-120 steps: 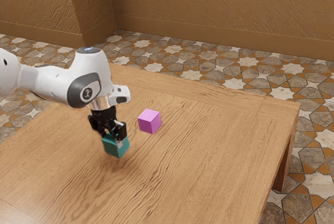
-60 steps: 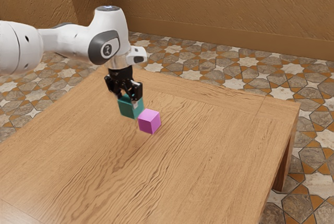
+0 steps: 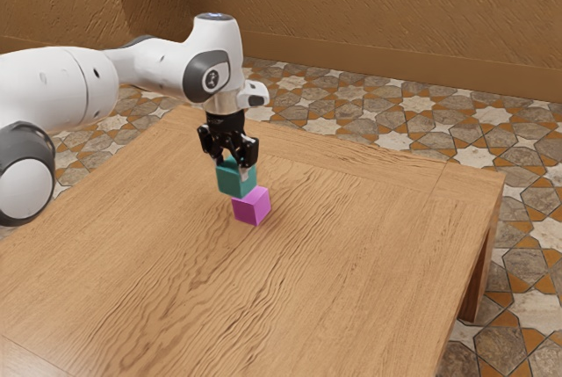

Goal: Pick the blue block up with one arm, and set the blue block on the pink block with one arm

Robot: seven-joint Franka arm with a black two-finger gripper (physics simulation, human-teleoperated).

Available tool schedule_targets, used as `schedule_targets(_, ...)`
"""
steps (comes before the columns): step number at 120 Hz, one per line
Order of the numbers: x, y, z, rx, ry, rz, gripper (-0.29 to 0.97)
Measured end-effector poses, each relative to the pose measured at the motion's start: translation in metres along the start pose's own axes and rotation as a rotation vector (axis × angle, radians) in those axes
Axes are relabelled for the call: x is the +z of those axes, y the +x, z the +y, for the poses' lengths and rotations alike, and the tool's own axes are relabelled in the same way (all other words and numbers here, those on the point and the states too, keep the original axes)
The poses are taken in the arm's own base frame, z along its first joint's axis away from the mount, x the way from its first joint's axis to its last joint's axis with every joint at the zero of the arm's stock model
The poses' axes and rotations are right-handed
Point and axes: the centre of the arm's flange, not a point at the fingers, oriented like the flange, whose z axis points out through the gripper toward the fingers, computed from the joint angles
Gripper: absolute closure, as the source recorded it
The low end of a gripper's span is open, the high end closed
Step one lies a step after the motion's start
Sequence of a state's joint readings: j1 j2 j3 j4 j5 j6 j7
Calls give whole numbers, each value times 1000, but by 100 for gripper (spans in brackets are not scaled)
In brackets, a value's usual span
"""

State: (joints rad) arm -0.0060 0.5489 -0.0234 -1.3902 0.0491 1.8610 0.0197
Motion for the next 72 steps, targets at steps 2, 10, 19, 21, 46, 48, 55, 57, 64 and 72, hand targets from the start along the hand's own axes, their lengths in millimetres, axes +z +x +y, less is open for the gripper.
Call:
schedule_targets(2,0,0,0,0,0,-1,33)
schedule_targets(10,-3,3,-1,0,1,3,33)
schedule_targets(19,-4,11,-1,0,1,13,33)
schedule_targets(21,-4,13,-2,0,1,15,33)
schedule_targets(46,5,24,-2,2,3,5,33)
schedule_targets(48,5,24,-2,2,3,4,33)
schedule_targets(55,7,25,-2,3,2,0,33)
schedule_targets(57,8,25,-2,3,2,-2,33)
schedule_targets(64,12,25,-2,4,2,-7,33)
schedule_targets(72,15,26,-2,5,1,-12,33)
